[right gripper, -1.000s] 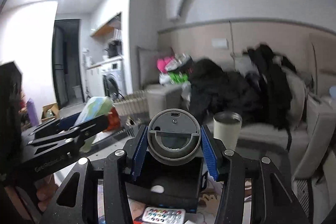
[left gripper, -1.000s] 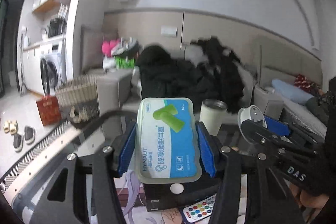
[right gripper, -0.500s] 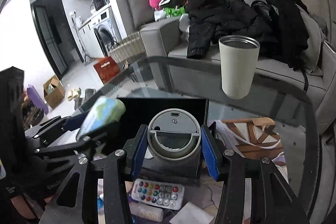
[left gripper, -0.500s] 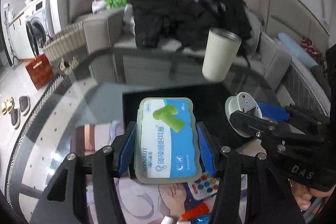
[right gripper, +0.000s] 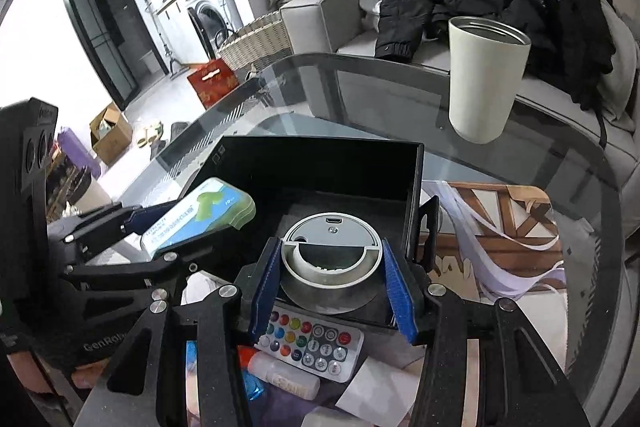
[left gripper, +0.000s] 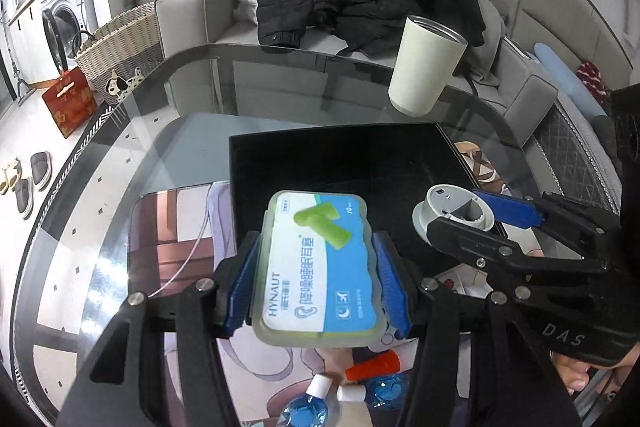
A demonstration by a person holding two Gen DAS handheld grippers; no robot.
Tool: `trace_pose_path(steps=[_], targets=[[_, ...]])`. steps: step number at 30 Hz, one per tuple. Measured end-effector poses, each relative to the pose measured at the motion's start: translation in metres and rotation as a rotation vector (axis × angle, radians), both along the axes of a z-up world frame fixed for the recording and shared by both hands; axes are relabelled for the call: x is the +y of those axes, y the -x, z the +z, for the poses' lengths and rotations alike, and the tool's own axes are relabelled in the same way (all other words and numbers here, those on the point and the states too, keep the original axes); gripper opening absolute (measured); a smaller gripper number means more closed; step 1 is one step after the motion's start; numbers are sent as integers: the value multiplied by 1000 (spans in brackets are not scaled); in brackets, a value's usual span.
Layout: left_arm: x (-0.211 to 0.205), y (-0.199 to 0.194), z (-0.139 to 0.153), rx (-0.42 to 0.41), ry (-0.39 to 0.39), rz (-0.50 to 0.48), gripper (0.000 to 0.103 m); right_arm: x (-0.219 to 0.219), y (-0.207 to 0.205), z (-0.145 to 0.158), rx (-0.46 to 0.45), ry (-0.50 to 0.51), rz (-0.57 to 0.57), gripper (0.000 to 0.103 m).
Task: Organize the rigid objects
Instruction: 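Lower the pill case and reel into the black box and open both grippers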
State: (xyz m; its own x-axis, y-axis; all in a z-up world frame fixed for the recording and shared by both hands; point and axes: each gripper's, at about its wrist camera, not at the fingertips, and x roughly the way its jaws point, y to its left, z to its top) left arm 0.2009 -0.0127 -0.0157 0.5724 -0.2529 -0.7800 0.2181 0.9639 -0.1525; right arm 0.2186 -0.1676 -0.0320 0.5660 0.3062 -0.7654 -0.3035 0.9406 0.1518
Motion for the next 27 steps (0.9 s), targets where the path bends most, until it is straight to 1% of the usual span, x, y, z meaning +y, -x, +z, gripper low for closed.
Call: trace_pose_path(steps=[22,27], targets=[[4,-3,3,-4,28,9,57,0,1,2,10,-5,8,51],[8,1,9,-25,43,18,61,0,2,2,7,-9,9,51]])
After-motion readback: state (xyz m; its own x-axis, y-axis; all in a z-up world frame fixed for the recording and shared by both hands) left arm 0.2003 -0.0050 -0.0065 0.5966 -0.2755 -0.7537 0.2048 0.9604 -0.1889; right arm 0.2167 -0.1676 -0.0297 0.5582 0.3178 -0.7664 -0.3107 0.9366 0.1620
